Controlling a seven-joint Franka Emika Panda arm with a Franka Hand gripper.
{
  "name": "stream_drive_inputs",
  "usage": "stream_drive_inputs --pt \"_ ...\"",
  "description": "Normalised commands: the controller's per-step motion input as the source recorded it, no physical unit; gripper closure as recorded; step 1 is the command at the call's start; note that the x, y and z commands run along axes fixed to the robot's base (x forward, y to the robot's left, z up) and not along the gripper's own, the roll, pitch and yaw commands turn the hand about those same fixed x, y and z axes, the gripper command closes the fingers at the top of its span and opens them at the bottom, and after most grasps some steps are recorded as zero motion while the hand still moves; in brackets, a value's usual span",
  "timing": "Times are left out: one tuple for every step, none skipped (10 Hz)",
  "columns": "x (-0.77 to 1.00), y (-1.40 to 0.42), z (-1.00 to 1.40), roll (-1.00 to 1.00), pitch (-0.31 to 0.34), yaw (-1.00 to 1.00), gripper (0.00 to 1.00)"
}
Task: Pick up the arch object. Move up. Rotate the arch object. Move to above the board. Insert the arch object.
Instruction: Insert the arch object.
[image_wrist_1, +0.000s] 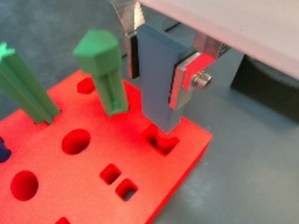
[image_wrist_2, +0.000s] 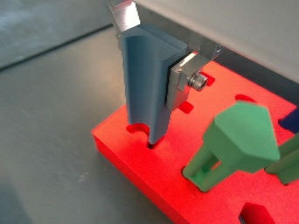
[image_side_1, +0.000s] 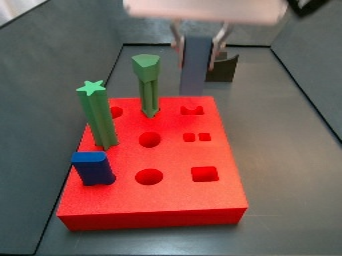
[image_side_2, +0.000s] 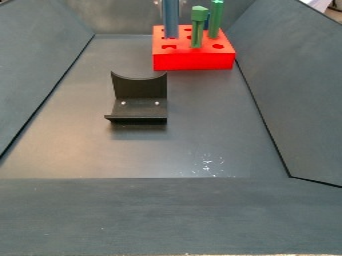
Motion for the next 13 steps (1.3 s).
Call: stream_drive_inputs --pt "-0.05 0.00 -0.43 0.10 0.000 0.30 1.00" --pt "-0.01 -0.01 -0.44 0.12 0.000 0.32 1.00" --pt "-0.07 -0.15 -0.45 0.09 0.000 0.37 1.00" --pt "0.06 -0.15 -0.40 0.00 -0.029 0.14 1.00" --pt "0.23 -0.06 -0.36 0.00 -0.067 0.00 1.00" --pt "0.21 -0.02 -0.38 0.00 -0.040 0.00 1.00" --pt "0.30 0.00 -0.41 0.00 0.000 -0.04 1.00" --pt "0.31 0.00 -0.35 0.00 0.000 -0.05 1.00" --pt "0.16 0.00 -0.37 0.01 0.000 0.00 1.00" --pt "0.00 0.00 -0.45 0.05 0.000 0.00 1.00" --pt "0.00 0.00 -0.52 0.07 0.000 0.00 1.00" --pt "0.00 0.00 -0.57 0.08 0.000 0.00 1.00" --pt "0.00 -0.02 -0.20 0.00 -0.087 0.00 1.00"
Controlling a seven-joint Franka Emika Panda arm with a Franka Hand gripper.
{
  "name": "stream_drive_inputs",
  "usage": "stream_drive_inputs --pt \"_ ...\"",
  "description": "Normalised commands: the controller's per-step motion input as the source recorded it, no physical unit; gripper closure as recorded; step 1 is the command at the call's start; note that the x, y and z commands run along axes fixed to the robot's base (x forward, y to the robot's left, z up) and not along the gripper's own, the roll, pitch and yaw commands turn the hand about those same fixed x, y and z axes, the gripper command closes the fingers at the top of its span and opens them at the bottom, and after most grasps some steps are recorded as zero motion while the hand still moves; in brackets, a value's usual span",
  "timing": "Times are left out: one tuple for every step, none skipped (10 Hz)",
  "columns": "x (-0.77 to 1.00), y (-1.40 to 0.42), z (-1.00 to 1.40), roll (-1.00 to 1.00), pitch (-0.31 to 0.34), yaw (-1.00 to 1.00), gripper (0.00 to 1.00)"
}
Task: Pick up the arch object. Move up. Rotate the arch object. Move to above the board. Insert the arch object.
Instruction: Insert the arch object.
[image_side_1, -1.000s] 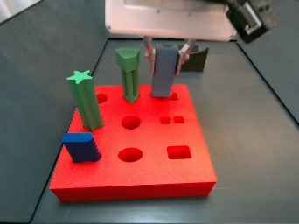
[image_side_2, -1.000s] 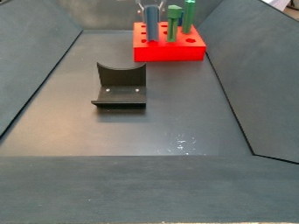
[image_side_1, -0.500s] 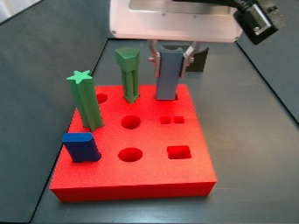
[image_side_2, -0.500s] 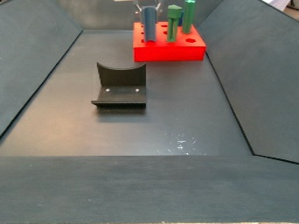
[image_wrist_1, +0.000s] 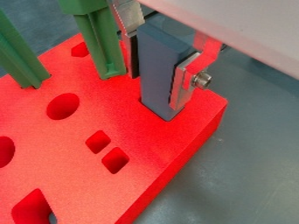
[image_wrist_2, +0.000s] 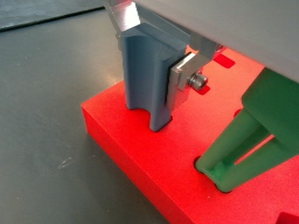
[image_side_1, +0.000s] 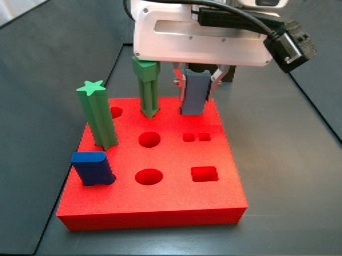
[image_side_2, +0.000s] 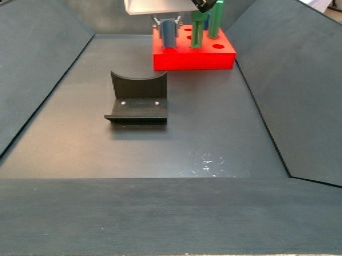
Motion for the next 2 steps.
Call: stream_drive_inputs --pt "0.00 0.00 -0.01 0.00 -0.070 0.00 1.00" --pt "0.00 0.00 0.00 0.00 0.000 0.00 1.00"
